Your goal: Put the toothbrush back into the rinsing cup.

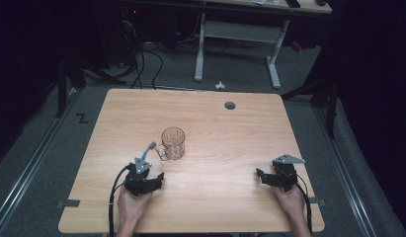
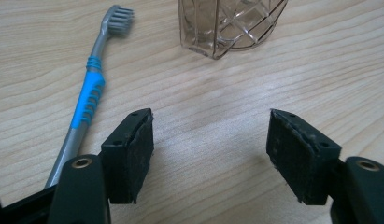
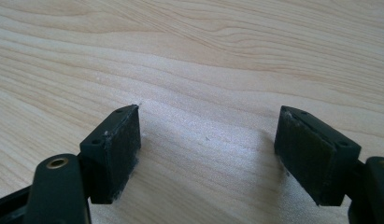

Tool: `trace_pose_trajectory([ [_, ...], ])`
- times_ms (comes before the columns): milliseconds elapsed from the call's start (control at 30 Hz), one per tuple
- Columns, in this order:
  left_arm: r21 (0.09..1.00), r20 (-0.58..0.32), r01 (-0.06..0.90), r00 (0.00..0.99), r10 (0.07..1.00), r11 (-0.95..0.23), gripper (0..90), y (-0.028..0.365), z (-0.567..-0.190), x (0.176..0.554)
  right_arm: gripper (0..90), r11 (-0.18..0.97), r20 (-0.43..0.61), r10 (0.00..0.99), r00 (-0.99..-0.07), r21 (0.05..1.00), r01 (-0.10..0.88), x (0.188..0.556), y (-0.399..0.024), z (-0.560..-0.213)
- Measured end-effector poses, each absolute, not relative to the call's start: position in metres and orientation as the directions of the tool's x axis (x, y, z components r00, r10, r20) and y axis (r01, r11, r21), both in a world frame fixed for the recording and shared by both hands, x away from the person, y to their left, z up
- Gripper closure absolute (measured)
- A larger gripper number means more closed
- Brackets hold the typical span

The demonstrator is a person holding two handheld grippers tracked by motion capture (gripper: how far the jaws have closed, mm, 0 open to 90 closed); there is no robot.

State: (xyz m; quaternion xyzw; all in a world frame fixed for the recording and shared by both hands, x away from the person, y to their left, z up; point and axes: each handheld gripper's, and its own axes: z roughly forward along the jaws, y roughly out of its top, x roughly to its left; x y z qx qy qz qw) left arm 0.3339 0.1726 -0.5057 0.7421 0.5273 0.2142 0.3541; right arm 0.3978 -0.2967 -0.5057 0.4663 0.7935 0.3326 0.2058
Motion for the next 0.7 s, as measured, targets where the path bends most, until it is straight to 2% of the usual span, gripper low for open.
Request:
trace_pose_trajectory([
  [500,0.757,-0.04,0.617,0.371,0.928,-0.214,34.8,0.191,-0.492,0.318,22.7,0.341,-0.019,0.88,-0.474,0.721,0.604,0.398,-0.297,-0.506],
  [700,0.754,-0.063,0.624,0.379,0.923,-0.205,35.9,0.201,-0.487,0.315,22.6,0.341,-0.019,0.88,-0.474,0.721,0.604,0.398,-0.297,-0.506],
])
